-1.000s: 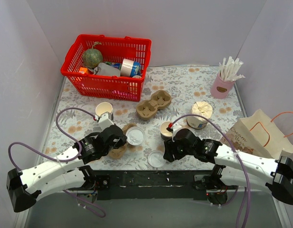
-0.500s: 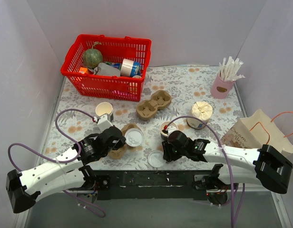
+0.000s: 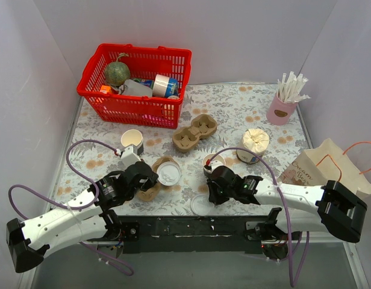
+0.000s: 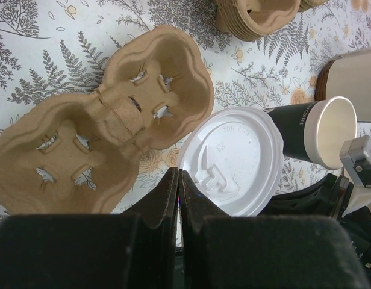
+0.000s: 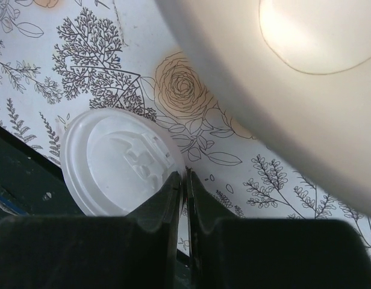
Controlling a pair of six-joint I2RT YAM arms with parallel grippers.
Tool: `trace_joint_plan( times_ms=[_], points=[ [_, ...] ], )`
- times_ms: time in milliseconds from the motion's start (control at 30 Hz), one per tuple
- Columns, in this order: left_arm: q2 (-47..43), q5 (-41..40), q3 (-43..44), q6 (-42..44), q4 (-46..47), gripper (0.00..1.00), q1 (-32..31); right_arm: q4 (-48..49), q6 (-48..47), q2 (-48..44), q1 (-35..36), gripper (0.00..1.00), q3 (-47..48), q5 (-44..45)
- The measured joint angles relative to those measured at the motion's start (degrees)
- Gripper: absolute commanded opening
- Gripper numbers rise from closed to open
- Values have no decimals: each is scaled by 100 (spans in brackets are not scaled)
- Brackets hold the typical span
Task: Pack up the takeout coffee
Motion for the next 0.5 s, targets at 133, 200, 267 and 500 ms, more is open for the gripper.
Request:
trace_joint_plan(
  times_ms=[133, 200, 267, 500],
  points=[
    [-4, -39, 0, 0, -37, 0, 0, 52, -9, 153, 9, 13, 94, -111],
    [-4, -57, 0, 0, -48, 0, 0, 94, -37, 376, 68, 13, 212, -184],
    [-4, -79, 2, -4, -90, 0, 0, 157, -101, 654, 170, 13, 413, -238],
    [-37, -133, 2, -61, -238, 0, 0, 332, -358, 1427, 479, 17, 1156, -452]
  ],
)
